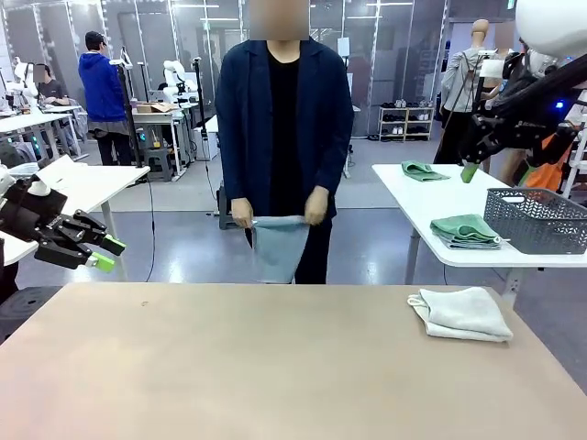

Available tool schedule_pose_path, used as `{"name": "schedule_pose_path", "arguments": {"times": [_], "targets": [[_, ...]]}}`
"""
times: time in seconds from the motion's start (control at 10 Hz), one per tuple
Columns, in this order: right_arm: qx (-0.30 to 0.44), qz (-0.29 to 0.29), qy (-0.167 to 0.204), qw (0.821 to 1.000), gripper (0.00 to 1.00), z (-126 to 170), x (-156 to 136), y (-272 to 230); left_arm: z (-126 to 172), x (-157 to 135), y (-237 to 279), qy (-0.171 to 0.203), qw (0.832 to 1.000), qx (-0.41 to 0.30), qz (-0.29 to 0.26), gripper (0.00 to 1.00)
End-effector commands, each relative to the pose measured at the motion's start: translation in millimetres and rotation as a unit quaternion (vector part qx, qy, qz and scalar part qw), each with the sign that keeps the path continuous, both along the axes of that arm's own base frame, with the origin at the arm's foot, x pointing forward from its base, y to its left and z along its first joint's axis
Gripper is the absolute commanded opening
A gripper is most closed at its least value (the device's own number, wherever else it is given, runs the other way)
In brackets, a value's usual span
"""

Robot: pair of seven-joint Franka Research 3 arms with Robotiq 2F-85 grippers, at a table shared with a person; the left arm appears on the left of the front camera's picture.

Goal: Fold the towels and place them in the basket.
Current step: Place the folded Towel with hook on the right side of the table, then when a person lays out a Towel with hook on the table, fold it in half twice.

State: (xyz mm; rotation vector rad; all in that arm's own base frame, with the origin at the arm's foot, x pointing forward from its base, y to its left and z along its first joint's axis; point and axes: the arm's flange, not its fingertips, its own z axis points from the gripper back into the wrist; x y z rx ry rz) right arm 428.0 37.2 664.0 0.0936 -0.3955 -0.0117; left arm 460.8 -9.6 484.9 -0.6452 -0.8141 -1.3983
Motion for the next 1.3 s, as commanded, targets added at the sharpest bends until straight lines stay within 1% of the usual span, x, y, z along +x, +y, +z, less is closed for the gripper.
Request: {"name": "schedule_pose_path", "arguments": {"times": [0.0,1.2], "targets": [[0.004,-0.001,0.003,1.0,0.85,-0.3,4.3,-4.1,0.3,-0.6,0.1,-0.002,1.0,-0.003,-0.002,0.59],[0.004,-0.001,0.003,1.0,0.85,-0.3,4.3,-4.1,0.3,-0.6,0.1,-0.002,1.0,-0.003,-0.002,0.59]]}}
